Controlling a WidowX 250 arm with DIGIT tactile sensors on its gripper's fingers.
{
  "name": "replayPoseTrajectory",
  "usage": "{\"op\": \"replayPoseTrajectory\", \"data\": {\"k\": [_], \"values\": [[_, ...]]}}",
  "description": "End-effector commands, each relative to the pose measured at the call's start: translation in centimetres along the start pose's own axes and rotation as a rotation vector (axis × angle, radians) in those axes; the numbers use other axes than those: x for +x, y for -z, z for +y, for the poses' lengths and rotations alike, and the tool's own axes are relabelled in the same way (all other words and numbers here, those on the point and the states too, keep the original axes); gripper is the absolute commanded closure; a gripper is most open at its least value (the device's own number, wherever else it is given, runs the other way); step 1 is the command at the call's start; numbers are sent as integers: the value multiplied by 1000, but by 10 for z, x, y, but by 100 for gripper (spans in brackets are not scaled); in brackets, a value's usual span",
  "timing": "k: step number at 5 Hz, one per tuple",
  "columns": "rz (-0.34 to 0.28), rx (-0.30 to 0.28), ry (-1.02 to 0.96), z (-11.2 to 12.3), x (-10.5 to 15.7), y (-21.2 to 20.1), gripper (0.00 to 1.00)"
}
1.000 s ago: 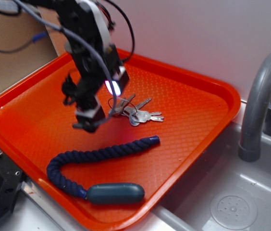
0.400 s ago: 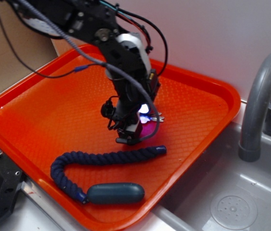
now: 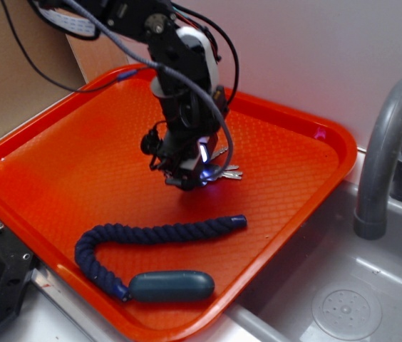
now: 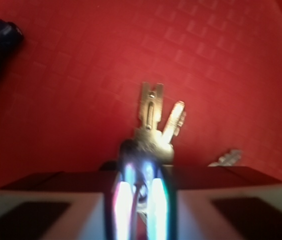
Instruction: Grab the silver keys.
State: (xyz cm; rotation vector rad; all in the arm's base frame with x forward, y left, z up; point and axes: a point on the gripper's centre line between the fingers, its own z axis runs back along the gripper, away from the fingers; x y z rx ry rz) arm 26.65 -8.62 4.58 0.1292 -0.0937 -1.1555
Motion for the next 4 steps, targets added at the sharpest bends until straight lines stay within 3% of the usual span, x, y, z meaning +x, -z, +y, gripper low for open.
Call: {"op": "replayPoseTrajectory", "data": {"k": [1,2,3,4], "values": [[12,136,-78,7,5,-21,100],[0,153,-168,19,-8,-53,100],[-27,-34,-445,42,-43,-100,100],[165,-223,-674,74,-66,-144,100]]}}
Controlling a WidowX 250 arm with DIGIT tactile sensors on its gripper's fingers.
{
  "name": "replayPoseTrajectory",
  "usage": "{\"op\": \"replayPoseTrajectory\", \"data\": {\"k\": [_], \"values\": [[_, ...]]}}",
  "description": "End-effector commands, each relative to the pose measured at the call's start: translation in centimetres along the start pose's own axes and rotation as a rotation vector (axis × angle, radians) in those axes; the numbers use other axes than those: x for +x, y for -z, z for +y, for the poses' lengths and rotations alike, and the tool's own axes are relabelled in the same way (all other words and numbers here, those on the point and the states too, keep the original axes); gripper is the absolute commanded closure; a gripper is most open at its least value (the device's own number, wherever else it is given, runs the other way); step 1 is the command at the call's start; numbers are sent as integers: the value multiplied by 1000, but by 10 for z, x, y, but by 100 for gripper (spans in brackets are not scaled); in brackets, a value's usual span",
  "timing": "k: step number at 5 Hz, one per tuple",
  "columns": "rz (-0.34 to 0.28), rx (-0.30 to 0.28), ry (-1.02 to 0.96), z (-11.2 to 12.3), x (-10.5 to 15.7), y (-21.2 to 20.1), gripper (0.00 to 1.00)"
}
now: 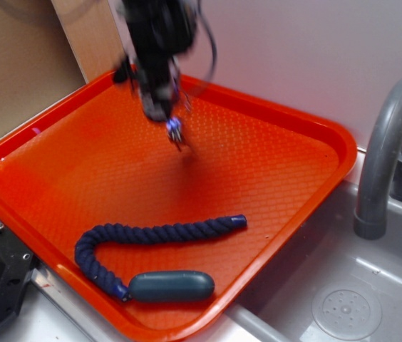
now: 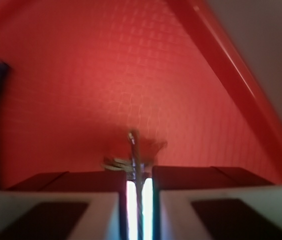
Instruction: Grab the silver keys.
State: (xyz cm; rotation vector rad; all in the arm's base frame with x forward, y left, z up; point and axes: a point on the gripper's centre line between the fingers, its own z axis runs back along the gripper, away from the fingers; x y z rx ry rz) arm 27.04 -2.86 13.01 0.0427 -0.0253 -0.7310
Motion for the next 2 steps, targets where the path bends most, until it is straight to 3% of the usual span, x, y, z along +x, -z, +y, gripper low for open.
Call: {"op": "replayPoseTrajectory", "data": {"k": [1,2], "values": [[189,-193,-500,53,-20,-114,100],[266,-132,-757,58,-36,-117,100]]}}
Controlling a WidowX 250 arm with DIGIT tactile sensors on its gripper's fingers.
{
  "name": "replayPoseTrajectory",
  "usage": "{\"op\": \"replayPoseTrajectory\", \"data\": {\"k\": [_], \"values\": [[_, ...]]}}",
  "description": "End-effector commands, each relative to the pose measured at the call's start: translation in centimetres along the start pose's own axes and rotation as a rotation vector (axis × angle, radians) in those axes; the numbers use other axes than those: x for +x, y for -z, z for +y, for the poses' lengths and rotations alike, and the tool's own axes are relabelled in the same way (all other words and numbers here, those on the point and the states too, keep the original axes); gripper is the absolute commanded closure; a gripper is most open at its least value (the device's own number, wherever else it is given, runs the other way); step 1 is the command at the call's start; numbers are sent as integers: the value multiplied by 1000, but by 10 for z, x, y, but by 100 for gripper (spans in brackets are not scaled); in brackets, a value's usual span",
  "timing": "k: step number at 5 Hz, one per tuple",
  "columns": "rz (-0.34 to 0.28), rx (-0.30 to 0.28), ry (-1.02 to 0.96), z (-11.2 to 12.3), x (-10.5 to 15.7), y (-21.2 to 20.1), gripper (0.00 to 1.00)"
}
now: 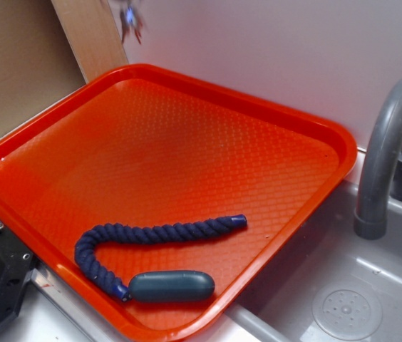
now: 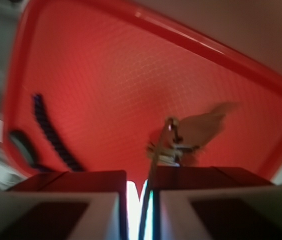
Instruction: Grab the silver keys.
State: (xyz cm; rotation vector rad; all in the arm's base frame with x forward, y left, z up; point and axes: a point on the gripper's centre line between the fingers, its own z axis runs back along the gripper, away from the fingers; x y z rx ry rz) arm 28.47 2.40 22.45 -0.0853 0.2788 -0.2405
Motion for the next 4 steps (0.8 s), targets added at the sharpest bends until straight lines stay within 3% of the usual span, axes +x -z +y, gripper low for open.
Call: {"op": "replayPoseTrajectory", "data": {"k": [1,2,4], "values": [[-148,-5,-502,0,-36,-23,100],[-195,-35,-510,0,-50,-23,100],[-199,-32,-505,-2,-60,-22,100]]}}
